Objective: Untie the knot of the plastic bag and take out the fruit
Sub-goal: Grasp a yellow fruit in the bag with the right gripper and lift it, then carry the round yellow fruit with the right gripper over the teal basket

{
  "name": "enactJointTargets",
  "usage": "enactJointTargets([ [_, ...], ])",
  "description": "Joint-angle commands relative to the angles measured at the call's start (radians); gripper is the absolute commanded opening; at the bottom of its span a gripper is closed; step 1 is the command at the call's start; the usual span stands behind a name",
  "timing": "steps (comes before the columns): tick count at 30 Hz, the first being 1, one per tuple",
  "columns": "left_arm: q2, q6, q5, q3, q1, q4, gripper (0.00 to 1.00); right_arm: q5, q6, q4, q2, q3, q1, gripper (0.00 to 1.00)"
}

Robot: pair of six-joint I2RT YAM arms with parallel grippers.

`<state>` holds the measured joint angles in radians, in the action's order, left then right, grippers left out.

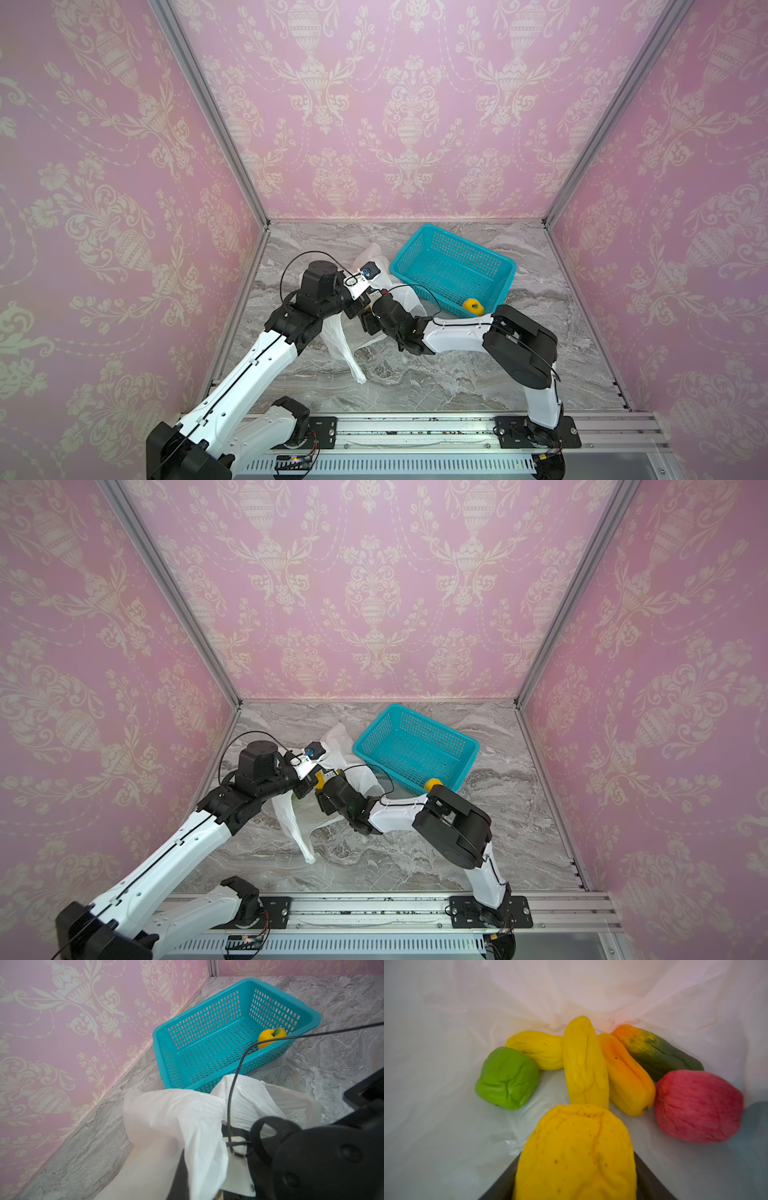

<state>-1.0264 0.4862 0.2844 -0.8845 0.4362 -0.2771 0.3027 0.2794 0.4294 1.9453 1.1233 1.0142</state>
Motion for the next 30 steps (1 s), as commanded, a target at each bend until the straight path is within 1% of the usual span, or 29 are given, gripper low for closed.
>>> enactJointTargets([
  [1, 0.014, 0.029, -0.02, 0.018, 0.004, -0.021, 0.0, -0.02, -0.064, 0.094, -0.112, -0.061, 0.021, 0.43],
  [3, 0.015, 0.031, -0.022, 0.018, 0.004, -0.021, 0.0, -0.028, -0.077, 0.117, -0.171, -0.117, 0.026, 0.4],
  [6, 0.008, 0.025, -0.009, 0.017, 0.002, -0.013, 0.0, -0.032, -0.098, 0.18, -0.272, -0.219, 0.034, 0.4],
  [11, -0.001, 0.019, -0.001, 0.016, 0.003, -0.011, 0.0, -0.062, -0.118, 0.268, -0.473, -0.38, 0.037, 0.38],
  [15, 0.005, 0.018, -0.008, 0.021, 0.002, -0.008, 0.0, -0.087, -0.132, 0.293, -0.597, -0.463, 0.037, 0.37],
  [19, -0.003, 0.02, -0.004, 0.015, 0.001, -0.013, 0.0, -0.005, -0.158, 0.26, -0.755, -0.542, 0.034, 0.35],
  [21, -0.004, 0.019, -0.002, 0.015, 0.001, -0.014, 0.0, 0.056, -0.179, 0.234, -0.85, -0.583, 0.026, 0.35],
  [23, -0.006, 0.018, -0.002, 0.015, 0.001, -0.013, 0.0, 0.155, -0.174, 0.203, -0.937, -0.625, 0.004, 0.35],
  [25, -0.008, 0.017, 0.002, 0.013, 0.002, -0.018, 0.0, 0.22, -0.142, 0.135, -1.011, -0.65, -0.041, 0.32],
  [27, -0.01, 0.017, 0.001, 0.016, 0.002, -0.013, 0.0, 0.255, -0.104, 0.081, -1.041, -0.664, -0.104, 0.33],
  [30, -0.017, 0.015, 0.006, 0.01, 0.003, -0.02, 0.0, 0.254, 0.006, -0.073, -1.015, -0.622, -0.23, 0.32],
])
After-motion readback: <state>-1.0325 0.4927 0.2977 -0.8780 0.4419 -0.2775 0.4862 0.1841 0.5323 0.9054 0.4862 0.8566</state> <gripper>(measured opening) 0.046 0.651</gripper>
